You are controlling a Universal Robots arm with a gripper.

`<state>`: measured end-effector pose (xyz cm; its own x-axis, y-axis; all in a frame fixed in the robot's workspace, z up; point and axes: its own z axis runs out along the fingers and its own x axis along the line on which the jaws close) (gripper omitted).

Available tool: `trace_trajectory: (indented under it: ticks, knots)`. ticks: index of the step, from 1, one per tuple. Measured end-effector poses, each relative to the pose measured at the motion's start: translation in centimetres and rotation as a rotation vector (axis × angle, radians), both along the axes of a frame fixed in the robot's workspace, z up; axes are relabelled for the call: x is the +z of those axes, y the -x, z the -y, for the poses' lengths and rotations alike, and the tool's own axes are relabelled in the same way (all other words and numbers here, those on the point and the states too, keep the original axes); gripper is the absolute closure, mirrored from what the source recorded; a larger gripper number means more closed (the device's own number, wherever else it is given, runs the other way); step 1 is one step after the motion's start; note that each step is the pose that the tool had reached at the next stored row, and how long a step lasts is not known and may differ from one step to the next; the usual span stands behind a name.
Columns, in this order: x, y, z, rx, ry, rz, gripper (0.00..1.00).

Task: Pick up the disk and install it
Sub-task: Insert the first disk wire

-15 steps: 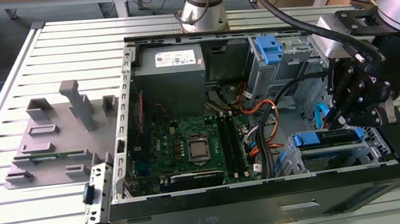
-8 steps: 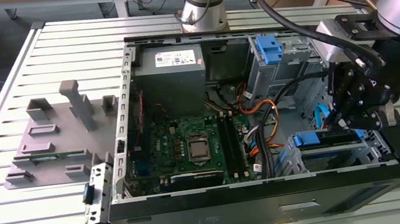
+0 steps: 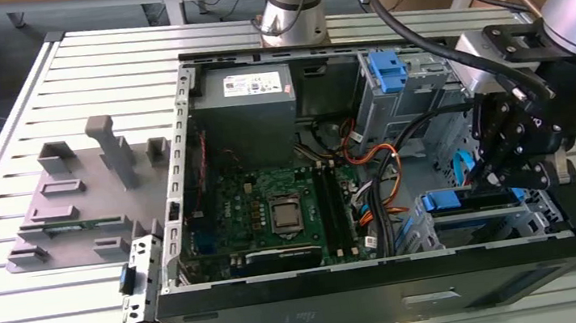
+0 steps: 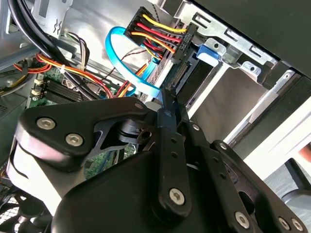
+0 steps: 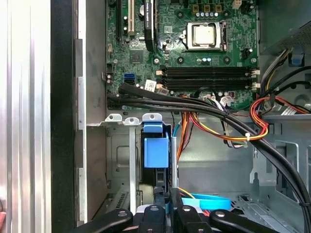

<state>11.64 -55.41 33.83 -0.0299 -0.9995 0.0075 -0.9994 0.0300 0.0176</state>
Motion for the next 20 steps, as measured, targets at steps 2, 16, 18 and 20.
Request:
trace_trajectory:
  ticks: [2,16,18,20]
  knots:
    - [-0.04,0.0,0.0,0.0,-0.0004,0.0,0.84]
    - [-0.35,0.0,0.0,0.0,-0.0001,0.0001,0.84]
    - [-0.38,0.0,0.0,0.0,-0.0003,0.0001,0.84]
    - [-0.59,0.0,0.0,0.0,-0.0007,0.0003,0.84]
